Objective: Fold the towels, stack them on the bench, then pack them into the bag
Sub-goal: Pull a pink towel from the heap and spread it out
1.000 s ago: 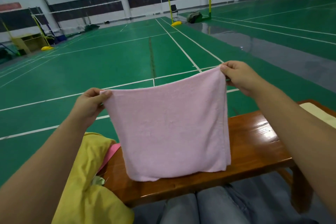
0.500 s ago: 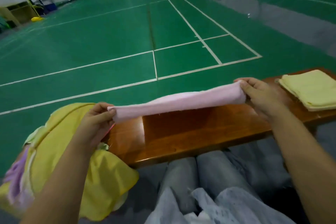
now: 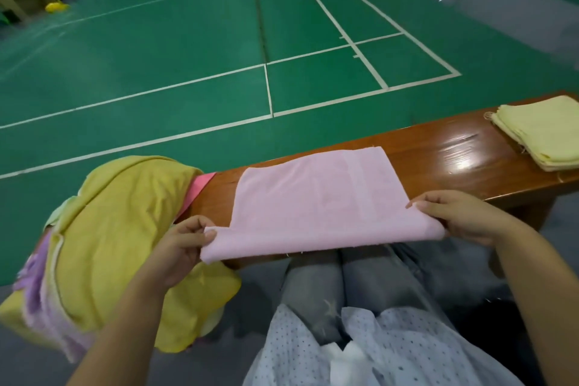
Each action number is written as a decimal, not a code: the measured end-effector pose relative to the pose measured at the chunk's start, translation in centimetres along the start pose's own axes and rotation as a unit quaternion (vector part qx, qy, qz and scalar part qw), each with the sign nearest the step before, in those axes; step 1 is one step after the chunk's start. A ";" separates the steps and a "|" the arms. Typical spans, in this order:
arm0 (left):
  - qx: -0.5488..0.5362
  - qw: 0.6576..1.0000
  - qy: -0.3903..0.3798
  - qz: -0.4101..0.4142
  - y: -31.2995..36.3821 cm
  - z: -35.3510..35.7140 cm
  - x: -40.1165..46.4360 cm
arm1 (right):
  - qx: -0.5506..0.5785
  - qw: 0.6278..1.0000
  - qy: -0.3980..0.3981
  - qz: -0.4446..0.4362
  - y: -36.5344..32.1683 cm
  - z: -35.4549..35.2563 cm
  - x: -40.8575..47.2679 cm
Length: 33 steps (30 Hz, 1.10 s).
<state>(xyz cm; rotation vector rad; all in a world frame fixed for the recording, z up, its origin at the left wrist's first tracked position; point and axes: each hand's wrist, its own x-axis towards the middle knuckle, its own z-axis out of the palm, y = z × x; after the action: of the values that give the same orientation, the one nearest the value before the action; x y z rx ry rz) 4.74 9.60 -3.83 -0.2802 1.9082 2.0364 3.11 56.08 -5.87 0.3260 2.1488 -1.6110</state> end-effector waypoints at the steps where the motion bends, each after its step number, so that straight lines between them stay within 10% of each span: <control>1: 0.003 1.000 -0.003 0.000 0.1 0.0 0.4 | -0.013 1.000 0.007 0.000 -0.1 -0.2 0.4; 10: 0.018 0.987 0.150 0.055 1.4 2.8 9.2 | -0.069 0.976 0.185 -0.097 -3.2 0.4 8.3; 18: 0.188 0.941 0.278 0.036 1.5 3.5 17.0 | -0.213 0.951 0.190 -0.118 -4.1 0.1 15.2; 33: 0.317 0.937 0.124 -0.082 3.1 1.6 21.1 | -0.381 0.889 0.174 -0.185 -5.4 -0.3 18.4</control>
<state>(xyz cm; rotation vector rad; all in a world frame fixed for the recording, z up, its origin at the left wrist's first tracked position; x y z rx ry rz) -15.74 13.31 -8.57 -0.5217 2.4736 1.2310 -15.44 53.53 -9.86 -0.0628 3.0588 -0.7582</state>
